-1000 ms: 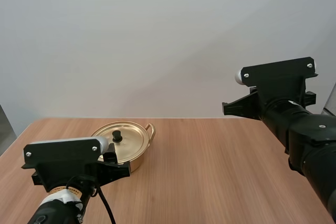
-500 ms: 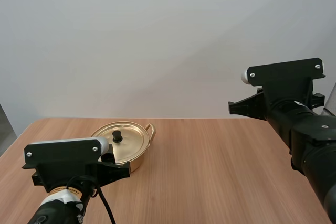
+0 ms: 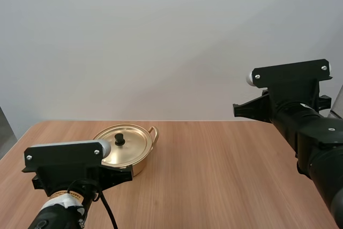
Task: Open the pot, put the car inside, and close it
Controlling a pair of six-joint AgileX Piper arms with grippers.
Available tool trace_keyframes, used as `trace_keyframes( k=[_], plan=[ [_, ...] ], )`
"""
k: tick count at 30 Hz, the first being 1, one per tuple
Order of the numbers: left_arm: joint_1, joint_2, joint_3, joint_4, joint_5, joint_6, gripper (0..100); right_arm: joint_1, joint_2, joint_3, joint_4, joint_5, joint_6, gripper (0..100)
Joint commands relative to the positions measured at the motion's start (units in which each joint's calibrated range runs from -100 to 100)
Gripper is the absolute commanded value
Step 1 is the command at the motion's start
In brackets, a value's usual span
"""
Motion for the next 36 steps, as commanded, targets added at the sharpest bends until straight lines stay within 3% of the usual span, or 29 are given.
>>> trace_keyframes(
  k=[1,9,14,18,23,29,31,36],
  plan=[
    [-0.03,0.0,0.1,-0.1,0.0,0.0,0,0.0,0.0,0.0,0.0,0.1,0.0,0],
    [-0.03,0.0,0.1,-0.1,0.0,0.0,0,0.3,-0.2,0.0,0.0,0.1,0.0,0],
    [-0.03,0.0,0.1,-0.1,0.0,0.0,0,3.7,-1.7,0.0,0.9,-1.3,0.0,0],
    [-0.03,0.0,0.1,-0.1,0.0,0.0,0,6.4,-8.7,0.0,4.7,-1.3,0.0,0],
    [-0.03,0.0,0.1,-0.1,0.0,0.0,0,7.9,-13.5,0.0,4.6,-1.5,0.0,0],
    [-0.03,0.0,0.1,-0.1,0.0,0.0,0,10.7,-19.1,3.3,-11.4,-2.4,0.0,0],
    [-0.03,0.0,0.1,-0.1,0.0,0.0,0,11.7,-23.4,6.6,-20.0,-2.4,0.0,0],
    [-0.03,0.0,0.1,-0.1,0.0,0.0,0,11.8,-31.4,11.7,-28.8,-2.4,0.0,0]
  ],
)
